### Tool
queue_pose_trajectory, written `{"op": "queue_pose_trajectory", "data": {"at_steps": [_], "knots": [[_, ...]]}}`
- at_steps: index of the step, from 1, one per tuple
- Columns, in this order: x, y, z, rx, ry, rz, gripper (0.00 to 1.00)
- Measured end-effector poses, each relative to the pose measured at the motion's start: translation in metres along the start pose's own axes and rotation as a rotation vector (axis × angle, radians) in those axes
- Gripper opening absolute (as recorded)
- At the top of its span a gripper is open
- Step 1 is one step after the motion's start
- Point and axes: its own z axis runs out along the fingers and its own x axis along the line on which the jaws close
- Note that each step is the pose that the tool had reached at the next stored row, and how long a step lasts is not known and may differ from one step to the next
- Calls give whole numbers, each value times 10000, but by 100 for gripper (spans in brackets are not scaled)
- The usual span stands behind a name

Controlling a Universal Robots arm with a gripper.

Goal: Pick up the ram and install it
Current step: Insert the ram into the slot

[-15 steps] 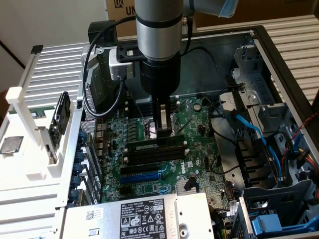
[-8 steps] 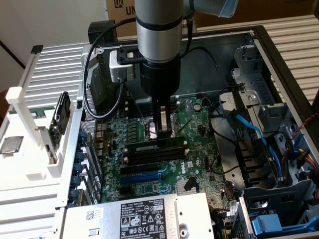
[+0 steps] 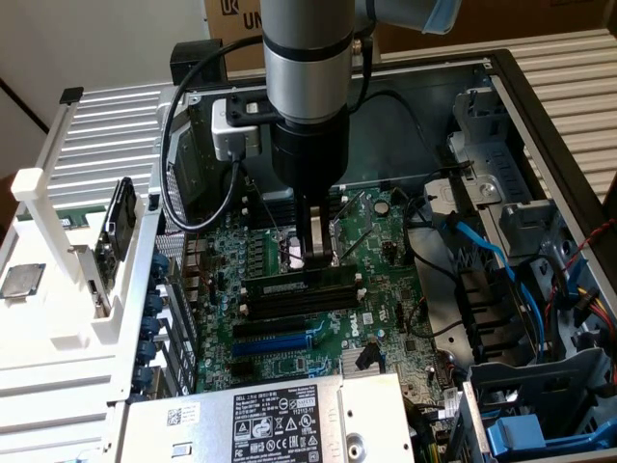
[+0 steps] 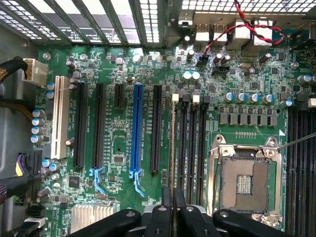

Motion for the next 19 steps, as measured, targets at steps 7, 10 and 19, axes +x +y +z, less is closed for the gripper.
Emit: {"op": "queue_pose_trajectory", "data": {"at_steps": [7,10,19], "knots": [[0,2,5,7,-3,62,13],[-1,5,7,11,-6,71,13],[0,6,7,21,-6,70,13]]}}
